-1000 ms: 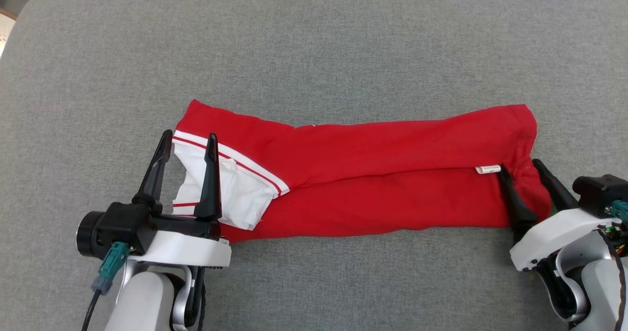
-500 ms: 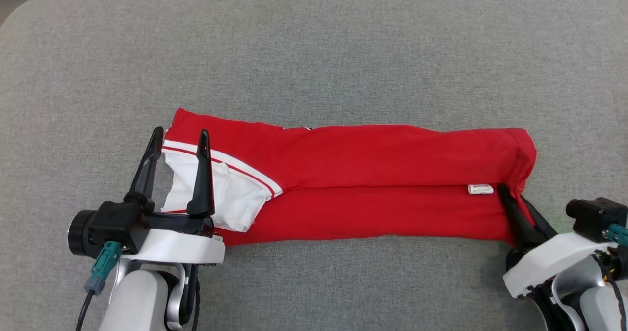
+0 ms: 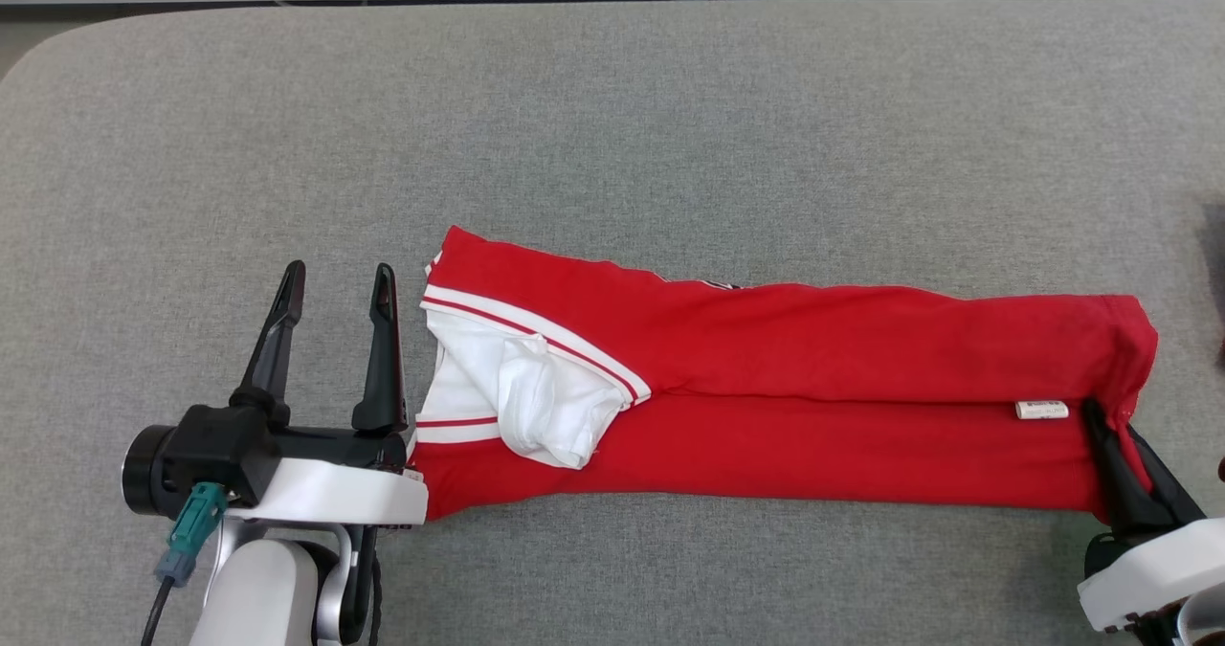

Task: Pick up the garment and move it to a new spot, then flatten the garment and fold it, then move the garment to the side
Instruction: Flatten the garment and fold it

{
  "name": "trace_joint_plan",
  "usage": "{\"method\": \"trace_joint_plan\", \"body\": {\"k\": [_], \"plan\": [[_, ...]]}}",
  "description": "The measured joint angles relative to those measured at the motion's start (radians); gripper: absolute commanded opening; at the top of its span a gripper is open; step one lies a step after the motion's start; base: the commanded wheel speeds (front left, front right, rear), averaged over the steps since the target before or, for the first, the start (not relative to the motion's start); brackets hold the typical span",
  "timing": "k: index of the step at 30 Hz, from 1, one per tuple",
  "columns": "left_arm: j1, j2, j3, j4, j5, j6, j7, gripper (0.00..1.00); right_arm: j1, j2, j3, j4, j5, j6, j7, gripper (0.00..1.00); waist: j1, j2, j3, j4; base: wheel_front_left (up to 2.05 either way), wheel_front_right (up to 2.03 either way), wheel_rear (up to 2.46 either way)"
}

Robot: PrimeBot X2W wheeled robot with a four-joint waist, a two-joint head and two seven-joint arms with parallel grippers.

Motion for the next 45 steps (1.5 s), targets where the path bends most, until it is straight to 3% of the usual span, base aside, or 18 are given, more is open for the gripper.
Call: {"method": "trace_joint_plan", "body": {"k": [4, 8, 14, 22, 31, 32, 33, 34, 41, 45], "plan": [[0.014, 0.0, 0.005, 0.008, 0.003, -0.002, 0.0, 1.0, -0.003, 0.0, 0.001, -0.075, -0.005, 0.0, 0.034, 0.0, 0.0, 0.0, -0.027, -0.007, 0.0, 0.0, 0.0], [0.023, -0.001, 0.002, 0.021, 0.003, -0.006, 0.0, 1.0, -0.026, 0.03, 0.032, -0.187, -0.008, -0.001, 0.135, 0.0, 0.0, 0.0, -0.062, -0.007, 0.0, 0.0, 0.0], [0.042, -0.002, -0.01, 0.034, 0.002, -0.01, 0.0, 1.0, -0.124, 0.105, 0.199, -0.262, 0.006, -0.001, 0.255, 0.0, -0.0001, 0.0, -0.103, 0.018, 0.0, 0.0, 0.0], [0.042, -0.003, -0.043, 0.046, -0.015, -0.01, 0.0, 1.0, -0.277, 0.206, 0.449, -0.107, 0.071, 0.0, 0.263, 0.0, 0.0, 0.0, -0.114, 0.1, 0.0, 0.0, 0.0], [0.027, -0.004, -0.079, 0.047, -0.049, 0.005, 0.0, 1.0, -0.419, 0.268, 0.566, 0.169, 0.121, -0.001, 0.167, 0.0, -0.0001, 0.0, -0.067, 0.166, 0.0, 0.0, 0.0], [0.022, -0.004, -0.083, 0.047, -0.049, 0.007, 0.0, 1.0, -0.429, 0.272, 0.565, 0.196, 0.126, -0.001, 0.145, 0.32, 0.0, 0.0, -0.061, 0.17, 0.0, 0.0, 0.0], [0.019, -0.004, -0.085, 0.045, -0.051, 0.008, 0.0, 1.0, -0.444, 0.274, 0.574, 0.223, 0.128, -0.001, 0.133, 0.49, -0.0001, 0.0, -0.055, 0.172, 0.0, 0.0, 0.0], [0.019, -0.004, -0.087, 0.046, -0.054, 0.011, 0.0, 1.0, -0.457, 0.275, 0.584, 0.241, 0.134, -0.001, 0.117, 1.0, 0.0, 0.0, -0.05, 0.174, 0.0, 0.0, 0.0], [0.01, -0.004, -0.091, 0.049, -0.057, 0.018, 0.0, 1.0, -0.535, 0.282, 0.726, 0.248, 0.183, -0.001, -0.027, 1.0, 0.0, 0.0, -0.035, 0.155, 0.0, 0.0, 0.0], [0.001, -0.005, -0.088, 0.049, -0.057, 0.023, 0.0, 1.0, -0.553, 0.267, 0.738, 0.216, 0.185, 0.0, -0.113, 1.0, 0.0, 0.0, -0.034, 0.137, 0.0, 0.0, 0.0]]}}
